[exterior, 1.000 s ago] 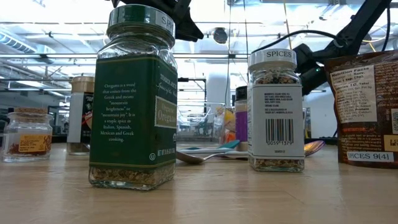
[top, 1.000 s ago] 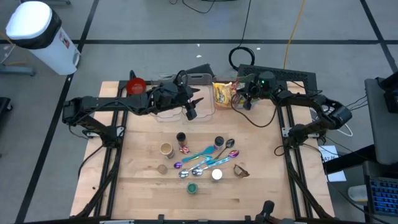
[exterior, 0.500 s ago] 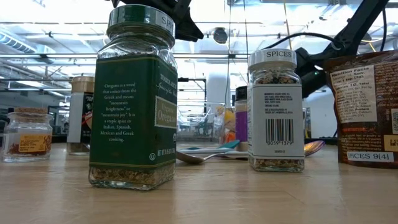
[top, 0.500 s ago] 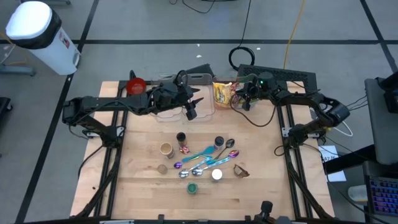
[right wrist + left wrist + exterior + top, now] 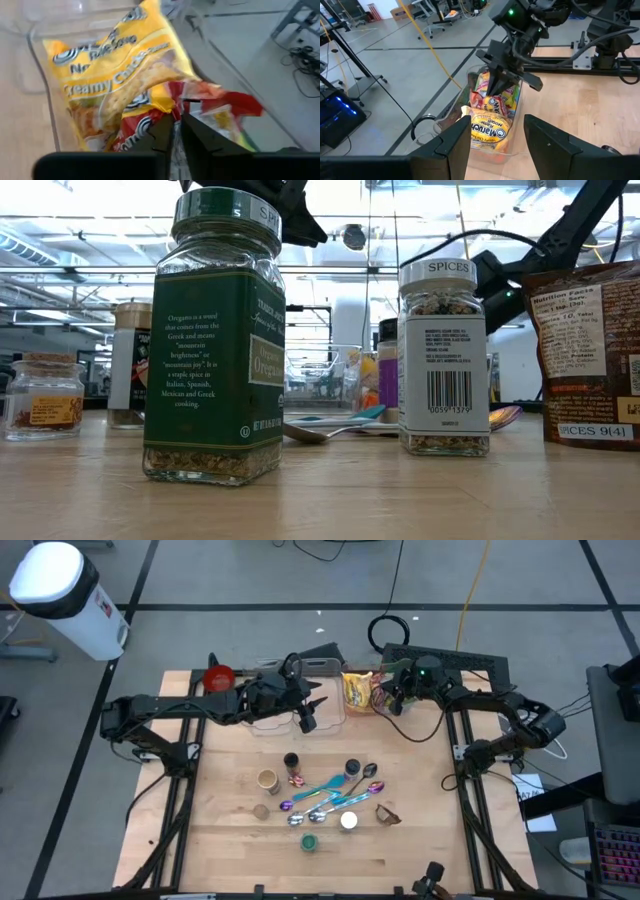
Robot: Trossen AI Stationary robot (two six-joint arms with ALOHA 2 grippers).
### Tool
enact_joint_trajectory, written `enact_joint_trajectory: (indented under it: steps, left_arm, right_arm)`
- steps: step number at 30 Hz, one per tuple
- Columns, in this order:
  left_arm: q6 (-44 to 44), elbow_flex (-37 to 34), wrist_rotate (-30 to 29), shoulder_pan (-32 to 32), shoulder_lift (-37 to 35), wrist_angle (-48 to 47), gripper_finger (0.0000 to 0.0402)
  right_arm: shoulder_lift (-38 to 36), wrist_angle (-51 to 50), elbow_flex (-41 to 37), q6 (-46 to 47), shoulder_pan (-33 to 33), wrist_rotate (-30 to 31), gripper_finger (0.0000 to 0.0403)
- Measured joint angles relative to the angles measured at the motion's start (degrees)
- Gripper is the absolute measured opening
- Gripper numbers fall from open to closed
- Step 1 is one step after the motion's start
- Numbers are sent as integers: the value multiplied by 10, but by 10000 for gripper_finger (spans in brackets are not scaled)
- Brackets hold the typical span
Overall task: Pick & Place Food Item
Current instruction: Put the red noodle pack into the right transparent bin, then put the orange seasoning bottle into the left transparent bin
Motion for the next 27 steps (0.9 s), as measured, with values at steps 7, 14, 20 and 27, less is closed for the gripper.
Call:
enact_joint_trajectory:
  steps: [7,14,20,27]
  left_arm:
    - [0,0,0,0,0,0,191]
    - [-3,0,0,0,0,0,191]
    - [-6,0,0,0,0,-7,191]
    - [-16,0,1,0,0,-8,191]
  right_arm:
    - [-61,-11,0,57,4,1,140]
    - [-160,-13,0,131,31,-3,222]
    - [-264,-88,0,201,68,-5,244]
    - [-333,-174,-13,281,126,-5,233]
